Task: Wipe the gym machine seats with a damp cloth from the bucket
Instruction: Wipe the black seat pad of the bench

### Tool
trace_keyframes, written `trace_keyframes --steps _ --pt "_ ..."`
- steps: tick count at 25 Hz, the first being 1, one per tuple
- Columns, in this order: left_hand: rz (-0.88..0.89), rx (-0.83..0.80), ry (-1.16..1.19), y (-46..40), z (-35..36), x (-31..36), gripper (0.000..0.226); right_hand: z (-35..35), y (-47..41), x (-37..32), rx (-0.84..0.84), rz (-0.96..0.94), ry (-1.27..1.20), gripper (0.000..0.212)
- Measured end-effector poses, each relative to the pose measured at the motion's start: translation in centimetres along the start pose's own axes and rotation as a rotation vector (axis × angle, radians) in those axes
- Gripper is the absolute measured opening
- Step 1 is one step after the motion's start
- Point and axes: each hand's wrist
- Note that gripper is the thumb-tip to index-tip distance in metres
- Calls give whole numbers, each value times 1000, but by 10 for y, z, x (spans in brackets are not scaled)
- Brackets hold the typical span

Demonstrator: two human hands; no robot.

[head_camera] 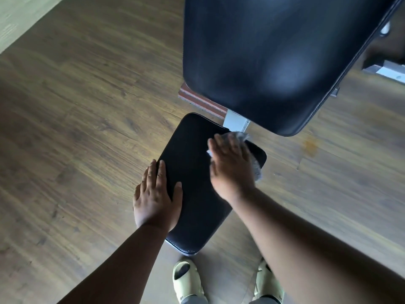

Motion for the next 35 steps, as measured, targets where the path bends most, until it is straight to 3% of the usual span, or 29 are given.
trace_keyframes --steps 3,5,8,11,12,14,16,17,20,22,24,27,29,30,32,35 --pt "1 -6 5 1 -1 1 75 20 35 -8 -55 -393 80 54" --pt "2 8 -4 2 -1 3 75 16 49 31 -33 -471 132 52" --pt "0 14 -7 4 -1 4 75 -1 29 72 11 -112 174 57" --pt "3 14 1 3 -1 3 76 -4 6 37 45 116 34 60" --pt "1 11 4 3 -2 3 76 3 11 21 48 48 36 60" --pt "6 9 5 4 -3 4 76 18 39 6 1 -264 83 56" --pt "11 12 0 4 -2 4 75 20 53 31 -30 -478 139 53" --pt "10 16 -4 4 -2 4 74 15 50 46 -30 -468 168 53" --pt "-3 37 8 2 0 3 75 -3 19 61 -16 -121 172 58" --pt "3 49 28 3 1 3 77 -9 -13 38 -44 52 100 60" --pt "23 68 48 3 -1 2 79 -10 -37 2 -82 94 7 60" --pt "50 72 87 4 -2 -1 79 0 -29 -22 -129 -199 80 59" --pt "64 62 78 6 -3 0 80 3 -6 -2 -177 -462 163 58" --pt "68 59 68 5 -4 0 80 1 -2 14 -170 -508 177 56" --pt "65 58 65 4 -4 1 81 -5 -12 34 -111 -352 150 56" --pt "60 61 82 4 -4 0 82 -9 -51 6 -70 -25 99 58"
Point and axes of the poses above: each hand's wrist, its own y-axis away from the middle knuckle, its own z-axis out of the palm, x = y × z, and after that the axes turned 12 degrees about -x, right-handed
